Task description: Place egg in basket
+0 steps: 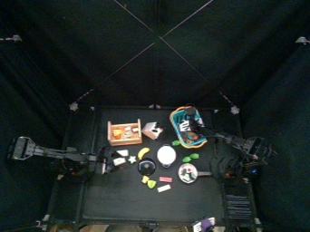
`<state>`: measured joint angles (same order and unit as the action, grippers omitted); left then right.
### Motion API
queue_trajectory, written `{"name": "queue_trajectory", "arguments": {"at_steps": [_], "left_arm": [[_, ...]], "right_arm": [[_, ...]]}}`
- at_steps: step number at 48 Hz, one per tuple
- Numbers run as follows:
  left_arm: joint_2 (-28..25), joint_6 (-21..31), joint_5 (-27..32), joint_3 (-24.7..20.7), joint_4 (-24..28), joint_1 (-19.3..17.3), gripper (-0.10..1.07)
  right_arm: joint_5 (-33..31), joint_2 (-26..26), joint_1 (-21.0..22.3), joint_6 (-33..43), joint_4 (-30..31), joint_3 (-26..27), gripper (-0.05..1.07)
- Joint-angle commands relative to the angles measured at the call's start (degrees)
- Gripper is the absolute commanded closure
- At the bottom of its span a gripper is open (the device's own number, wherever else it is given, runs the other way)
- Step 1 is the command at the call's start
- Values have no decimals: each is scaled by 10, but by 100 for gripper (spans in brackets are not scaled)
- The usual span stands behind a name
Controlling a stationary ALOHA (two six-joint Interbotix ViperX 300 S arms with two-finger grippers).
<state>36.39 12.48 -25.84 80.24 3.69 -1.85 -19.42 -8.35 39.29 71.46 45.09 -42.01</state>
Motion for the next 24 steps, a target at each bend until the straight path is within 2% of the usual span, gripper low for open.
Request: {"name": "queue_trajectory", "arguments": {"at_steps": [1,7,13,24], "left_arm": [[-1,-1,-3,-5,0,-2,-2],[-1,0,-4,-5,-1,-2,-2],[-1,0,-4,-5,-1,-3,-2],[-1,0,-3,-5,-1,-2,-2]], "right_arm": [[4,6,12,-1,3,7,40],[5,33,24,0,2,5,38],[8,59,30,0,2,7,32],[13,72,30,3,1,8,21]]}}
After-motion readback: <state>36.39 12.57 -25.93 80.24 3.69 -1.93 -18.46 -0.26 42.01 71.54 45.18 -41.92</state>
